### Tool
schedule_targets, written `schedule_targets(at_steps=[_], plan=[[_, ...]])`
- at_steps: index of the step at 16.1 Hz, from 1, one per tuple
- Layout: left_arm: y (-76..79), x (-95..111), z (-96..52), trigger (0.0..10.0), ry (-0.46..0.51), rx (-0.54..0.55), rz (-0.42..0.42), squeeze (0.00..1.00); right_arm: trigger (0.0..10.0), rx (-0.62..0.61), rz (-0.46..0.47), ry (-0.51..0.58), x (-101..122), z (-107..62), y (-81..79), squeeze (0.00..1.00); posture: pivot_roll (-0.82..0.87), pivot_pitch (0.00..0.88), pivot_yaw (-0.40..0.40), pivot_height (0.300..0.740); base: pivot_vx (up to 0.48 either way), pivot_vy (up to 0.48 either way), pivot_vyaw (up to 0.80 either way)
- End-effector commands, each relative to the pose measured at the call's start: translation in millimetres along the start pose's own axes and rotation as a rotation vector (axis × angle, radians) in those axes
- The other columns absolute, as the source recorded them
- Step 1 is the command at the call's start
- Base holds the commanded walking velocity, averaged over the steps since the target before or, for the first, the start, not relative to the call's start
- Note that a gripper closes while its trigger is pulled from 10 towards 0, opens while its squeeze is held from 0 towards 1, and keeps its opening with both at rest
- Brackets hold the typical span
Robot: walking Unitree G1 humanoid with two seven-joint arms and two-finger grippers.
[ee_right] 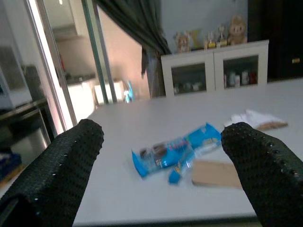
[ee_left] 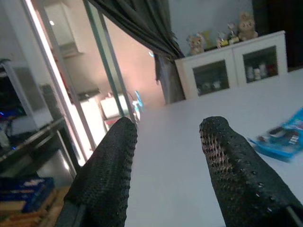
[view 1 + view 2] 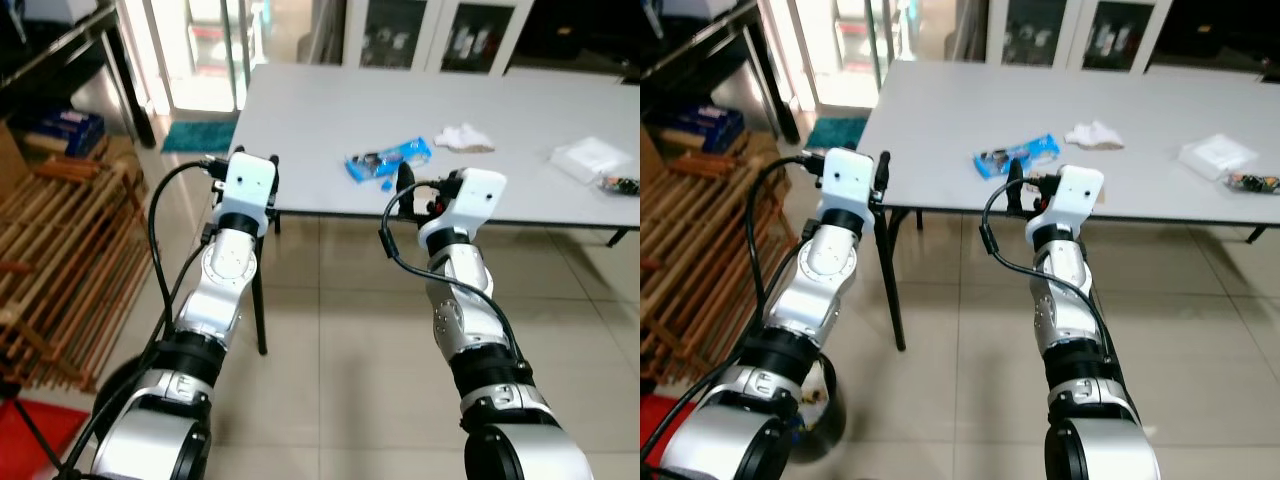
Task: Picking trash to rubbish bin
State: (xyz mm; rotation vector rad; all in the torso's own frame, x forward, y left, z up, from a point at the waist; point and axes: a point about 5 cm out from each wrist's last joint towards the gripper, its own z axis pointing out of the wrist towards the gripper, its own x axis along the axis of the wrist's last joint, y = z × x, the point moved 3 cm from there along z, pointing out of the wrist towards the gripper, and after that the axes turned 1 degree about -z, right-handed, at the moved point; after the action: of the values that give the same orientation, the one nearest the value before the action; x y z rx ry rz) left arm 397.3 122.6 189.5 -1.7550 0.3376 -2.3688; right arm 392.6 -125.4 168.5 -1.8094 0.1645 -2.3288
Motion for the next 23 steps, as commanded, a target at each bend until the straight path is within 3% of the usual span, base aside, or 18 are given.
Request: schedule_targets(at_steps=[1, 23], plan=[[-6.3, -0.3, 1.1, 10.0, -0.007, 0.007, 0.011, 0.00, 10.0, 0.016, 0.010, -0.001, 0.9, 1.3, -8.7, 0.00, -0.01, 0.020, -0.024, 0.740, 0.341, 0.000, 0.00], [-5.6, -1.0, 1.2, 10.0, -0.022, 0.020, 0.009, 0.00, 10.0, 0.039, 0.013, -0.015, -1.5, 0.0, -12.4, 0.00, -0.01, 0.024, -0.034, 0.740, 0.350, 0.000, 0.00]])
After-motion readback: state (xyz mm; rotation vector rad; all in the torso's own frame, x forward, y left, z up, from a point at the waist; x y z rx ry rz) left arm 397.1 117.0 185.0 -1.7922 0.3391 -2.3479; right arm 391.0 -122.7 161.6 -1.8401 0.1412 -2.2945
